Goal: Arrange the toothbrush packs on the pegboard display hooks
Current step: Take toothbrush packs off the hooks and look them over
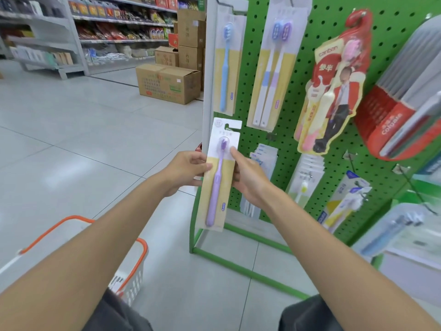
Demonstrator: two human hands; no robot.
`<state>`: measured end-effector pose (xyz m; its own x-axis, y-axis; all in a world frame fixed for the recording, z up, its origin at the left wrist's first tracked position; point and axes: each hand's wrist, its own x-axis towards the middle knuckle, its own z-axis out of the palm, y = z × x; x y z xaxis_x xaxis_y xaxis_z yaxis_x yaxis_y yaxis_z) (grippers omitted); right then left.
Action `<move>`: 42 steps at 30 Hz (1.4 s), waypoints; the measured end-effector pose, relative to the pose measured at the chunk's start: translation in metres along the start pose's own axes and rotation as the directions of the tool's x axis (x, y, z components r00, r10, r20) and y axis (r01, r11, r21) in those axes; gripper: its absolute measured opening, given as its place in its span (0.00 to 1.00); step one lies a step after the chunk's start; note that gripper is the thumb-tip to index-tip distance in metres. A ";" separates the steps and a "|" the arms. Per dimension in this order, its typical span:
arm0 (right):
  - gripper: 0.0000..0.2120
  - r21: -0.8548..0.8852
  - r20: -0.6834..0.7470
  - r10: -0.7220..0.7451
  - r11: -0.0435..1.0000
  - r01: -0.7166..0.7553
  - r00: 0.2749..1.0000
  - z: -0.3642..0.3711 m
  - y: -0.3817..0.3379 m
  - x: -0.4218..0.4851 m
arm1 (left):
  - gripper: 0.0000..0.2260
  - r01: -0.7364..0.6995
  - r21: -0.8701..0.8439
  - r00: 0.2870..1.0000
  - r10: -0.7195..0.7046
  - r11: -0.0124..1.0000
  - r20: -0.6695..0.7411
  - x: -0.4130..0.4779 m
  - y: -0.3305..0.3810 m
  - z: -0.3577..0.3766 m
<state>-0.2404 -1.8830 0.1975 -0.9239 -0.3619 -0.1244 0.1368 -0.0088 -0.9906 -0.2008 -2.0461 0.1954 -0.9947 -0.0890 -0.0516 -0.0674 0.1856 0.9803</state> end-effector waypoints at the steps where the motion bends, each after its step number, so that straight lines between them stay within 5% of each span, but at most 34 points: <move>1: 0.16 -0.018 0.024 0.005 1.000 -0.004 1.000 -0.003 0.003 -0.003 | 0.07 0.008 0.007 1.000 -0.008 1.000 0.000 -0.001 -0.001 0.001; 11: 0.07 -0.308 0.272 0.138 0.950 -0.050 0.952 -0.027 0.044 -0.030 | 0.06 -0.024 -0.148 0.980 -0.006 0.989 -0.200 -0.006 0.005 0.006; 17: 0.13 -0.359 0.246 0.046 0.932 0.047 0.968 -0.030 0.055 -0.044 | 0.09 -0.027 -0.052 0.981 0.017 0.998 -0.196 -0.011 0.008 0.017; 22: 0.36 -0.663 0.295 -0.209 0.658 0.357 0.932 -0.027 0.063 -0.054 | 0.18 -0.038 0.033 0.998 0.040 0.999 -0.054 -0.017 0.013 0.029; 25: 0.40 -0.757 0.326 -0.236 0.515 0.402 0.916 -0.026 0.066 -0.060 | 0.18 -0.065 0.009 0.995 0.066 0.998 -0.080 -0.018 0.014 0.031; 29: 0.37 -0.703 0.316 -0.195 0.609 0.367 0.929 -0.034 0.056 -0.061 | 0.12 -0.054 -0.063 0.998 0.052 0.997 -0.045 -0.023 0.019 0.030; 36: 0.26 -0.419 0.001 -0.300 0.866 0.273 0.954 -0.045 0.013 -0.053 | 0.14 -0.014 -0.041 0.988 0.020 0.999 0.153 -0.033 0.029 0.033; 39: 0.11 -0.280 -0.014 -0.337 0.905 0.320 0.941 -0.048 -0.005 -0.059 | 0.15 -0.012 -0.003 0.975 0.013 1.000 0.222 -0.038 0.033 0.039; 42: 0.09 -0.233 0.040 -0.350 0.907 0.350 0.936 -0.052 -0.014 -0.069 | 0.16 -0.032 -0.004 0.972 0.032 0.999 0.235 -0.040 0.038 0.041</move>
<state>-0.1976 -1.8093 0.2169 -0.8980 -0.3731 0.2331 -0.2826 0.0831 -0.9556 -0.1668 -1.9956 0.2274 -0.9868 0.1493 -0.0631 -0.0349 0.1847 0.9822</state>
